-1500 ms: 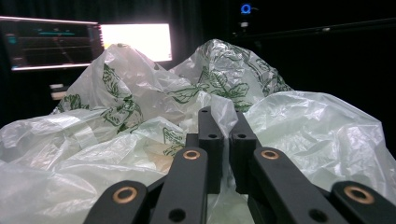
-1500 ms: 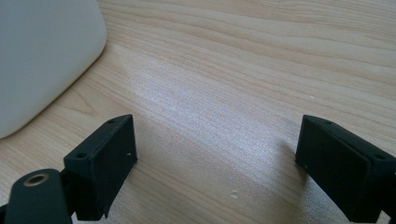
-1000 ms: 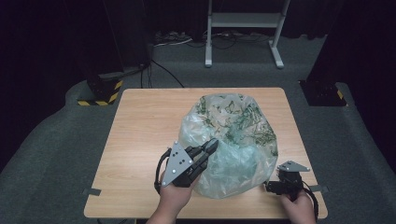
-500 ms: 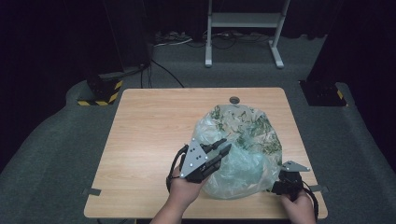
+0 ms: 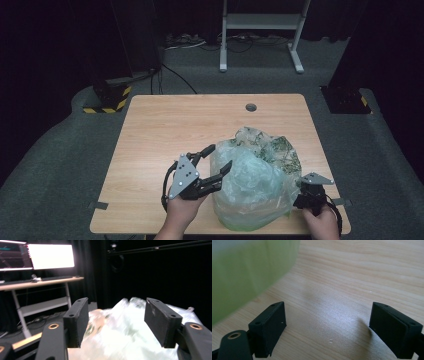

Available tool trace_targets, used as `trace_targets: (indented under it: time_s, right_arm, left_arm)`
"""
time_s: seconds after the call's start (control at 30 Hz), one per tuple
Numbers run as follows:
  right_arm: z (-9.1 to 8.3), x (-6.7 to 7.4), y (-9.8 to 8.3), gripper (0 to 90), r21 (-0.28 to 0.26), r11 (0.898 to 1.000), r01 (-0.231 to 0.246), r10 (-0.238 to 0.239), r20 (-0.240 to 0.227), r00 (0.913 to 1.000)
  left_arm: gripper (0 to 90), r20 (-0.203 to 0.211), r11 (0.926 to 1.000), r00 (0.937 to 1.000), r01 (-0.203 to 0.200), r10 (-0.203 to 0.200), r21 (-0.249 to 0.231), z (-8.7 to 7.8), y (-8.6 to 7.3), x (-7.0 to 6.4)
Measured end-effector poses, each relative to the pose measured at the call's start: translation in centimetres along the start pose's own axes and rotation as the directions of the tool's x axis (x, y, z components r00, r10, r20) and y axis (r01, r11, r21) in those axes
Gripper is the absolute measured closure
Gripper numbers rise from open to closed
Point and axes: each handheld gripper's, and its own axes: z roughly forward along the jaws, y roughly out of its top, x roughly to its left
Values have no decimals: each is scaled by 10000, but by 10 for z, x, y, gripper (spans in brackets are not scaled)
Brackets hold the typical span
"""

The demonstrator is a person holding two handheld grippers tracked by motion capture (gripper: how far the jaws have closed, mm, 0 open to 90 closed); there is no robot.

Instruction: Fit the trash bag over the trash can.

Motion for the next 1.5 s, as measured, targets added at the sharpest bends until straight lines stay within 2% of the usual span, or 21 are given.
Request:
trace_targets:
  time_s: [0.1,0.17,0.4,0.53,0.6,0.67,0.7,0.77,0.8,0.83,0.9,0.93,1.0,1.07,1.13,1.17,1.2,1.37,1.43,1.47,1.5]
  right_arm:
    - [-8,0,1,135,-132,9988,463,-457,424,9981]
    - [-15,-3,2,135,-374,9984,424,-411,349,9985]
    - [-41,-13,-4,135,-781,9964,317,-254,809,9964]
    - [-62,-18,-4,135,-1333,9911,33,119,1129,9935]
    - [-81,-20,2,136,-1943,9809,-86,334,1246,9916]
    - [-87,-19,5,136,-2126,9771,-81,355,1251,9915]
    - [-96,-17,13,135,-2464,9692,-20,336,1239,9917]
    - [-100,-16,17,135,-2645,9644,48,285,1222,9921]
    - [-108,-11,28,135,-3028,9530,83,275,1138,9931]
    - [-108,-11,28,135,-3028,9530,83,275,1138,9931]
    - [-114,-7,37,135,-3344,9424,56,289,981,9948]
    - [-119,-1,48,134,-3687,9295,119,194,812,9965]
    - [-120,2,52,133,-3828,9237,133,142,689,9975]
    - [-122,7,61,131,-4054,9141,101,83,435,9990]
    - [-116,14,70,132,-4152,9096,-133,149,6,9999]
    - [-116,14,70,132,-4152,9096,-133,149,6,9999]
    - [-108,19,74,137,-4094,9118,-310,195,-321,9993]
    - [-92,29,74,148,-3777,9249,-434,4,-1132,9936]
    - [-88,33,72,255,-3742,9265,-393,-88,-1260,9920]
    - [-87,36,70,407,-3740,9271,-264,-263,-1351,9905]
    - [-87,36,70,407,-3740,9271,-264,-263,-1351,9905]
  left_arm:
    - [348,-270,9998,9994,202,-200,48,-9,-10,6]
    - [337,-398,9991,9984,415,-409,123,-16,-16,8]
    - [301,-623,9954,9938,937,-922,207,-30,-29,5]
    - [282,-735,9967,9946,757,-735,279,-25,-30,0]
    - [272,-714,9964,9946,780,-756,321,-20,-31,-4]
    - [270,-710,9970,9950,728,-707,275,-19,-30,-5]
    - [268,-644,9972,9956,702,-684,273,-16,-29,-7]
    - [269,-614,9973,9959,685,-667,281,-14,-28,-8]
    - [271,-600,9972,9960,680,-660,322,-12,-26,-9]
    - [271,-568,9972,9963,662,-642,340,-10,-26,-9]
    - [279,-522,9972,9967,649,-628,381,-7,-24,-10]
    - [288,-493,9970,9969,637,-615,437,-6,-23,-11]
    - [296,-415,9969,9979,521,-497,582,-2,-22,-12]
    - [334,-319,9964,9985,473,-451,698,-1,-22,-14]
    - [409,-217,9951,9989,435,-417,890,1,-24,-15]
    - [409,-163,9941,9990,437,-423,992,1,-25,-16]
    - [476,-153,9931,9991,405,-390,1102,2,-27,-17]
    - [684,41,9827,9995,291,-303,1829,3,-35,-19]
    - [799,195,9811,9994,227,-270,1921,3,-38,-20]
    - [865,225,9808,9993,240,-289,1934,2,-39,-20]
    - [865,299,9803,9992,201,-265,1964,1,-40,-20]
